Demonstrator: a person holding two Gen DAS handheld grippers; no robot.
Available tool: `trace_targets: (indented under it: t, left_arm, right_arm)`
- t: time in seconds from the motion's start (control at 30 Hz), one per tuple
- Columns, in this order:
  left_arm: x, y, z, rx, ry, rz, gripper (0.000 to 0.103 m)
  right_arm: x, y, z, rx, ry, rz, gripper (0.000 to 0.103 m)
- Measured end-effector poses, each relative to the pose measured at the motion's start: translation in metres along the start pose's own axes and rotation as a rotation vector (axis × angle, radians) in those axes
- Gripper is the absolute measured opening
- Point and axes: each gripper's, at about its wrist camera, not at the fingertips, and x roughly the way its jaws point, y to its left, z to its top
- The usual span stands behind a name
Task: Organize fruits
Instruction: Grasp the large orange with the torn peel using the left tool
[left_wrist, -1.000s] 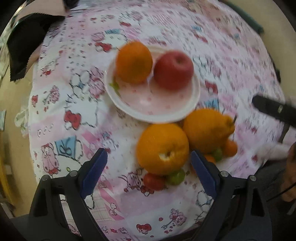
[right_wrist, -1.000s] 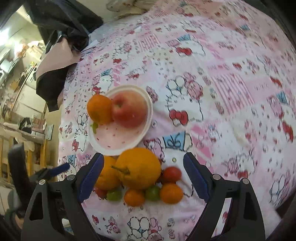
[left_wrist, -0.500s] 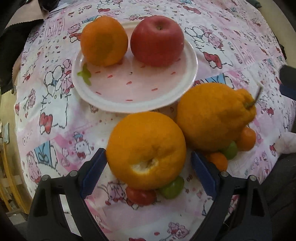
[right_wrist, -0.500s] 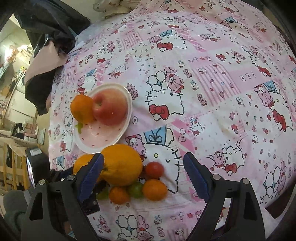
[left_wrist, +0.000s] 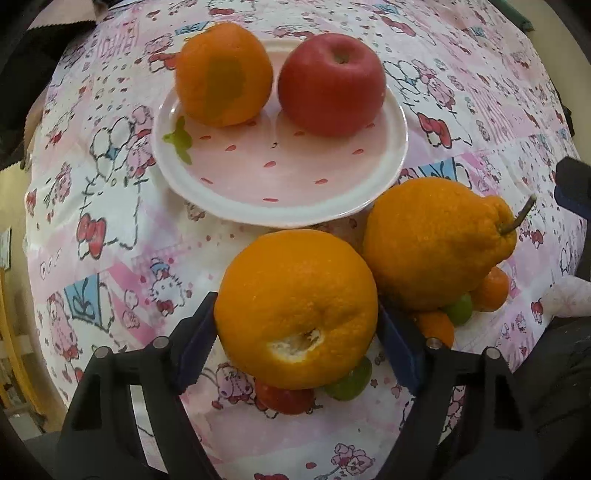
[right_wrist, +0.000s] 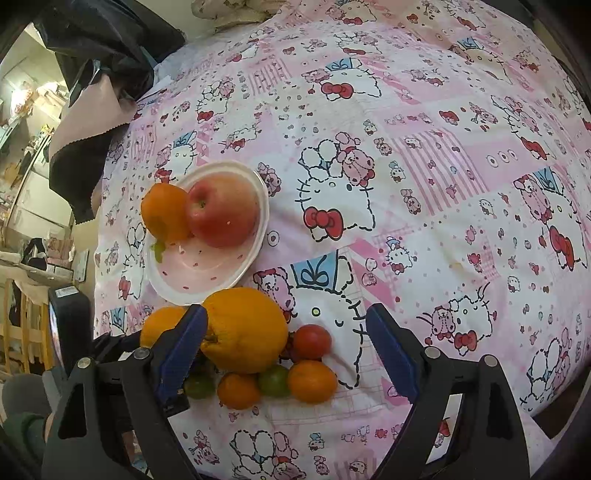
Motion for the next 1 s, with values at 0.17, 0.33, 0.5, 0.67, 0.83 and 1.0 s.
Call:
trace_targets:
  t: [0.17, 0.33, 0.5, 0.67, 0.83, 1.0]
  left_arm:
    - [-0.011, 0.009, -0.007, -0.031, 0.002, -0.017, 0.078]
    - [-0.029, 0.019, -0.013, -0.051, -0.027, -0.02, 0.078]
    - [-0.048, 0.031, -0.015, -0.067, -0.047, -0.029, 0.078]
    - [-0.068, 0.04, -0.011, -0.093, -0.07, -0.033, 0.078]
    - [-0.091, 0.048, -0.004, -0.115, -0.116, -0.04, 0.078]
    - [-0.115, 0.063, -0.002, -0.153, -0.165, -0.062, 0.078]
  right_arm:
    - [0.001, 0.0, 0.001, 0.004, 0.0, -0.006, 0.09]
    - [0.002, 0.004, 0.0, -0.011, 0.0, -0.008, 0.09]
    - [0.001, 0.003, -0.001, -0.006, -0.001, -0.013, 0.09]
    - [0.001, 0.004, -0.002, -0.009, 0.002, -0.011, 0.09]
    - [-0.007, 0.009, -0.002, -0.015, -0.019, 0.076, 0.09]
    - [-0.008, 0.022, -0.004, -0.064, -0.02, 0.13, 0.092]
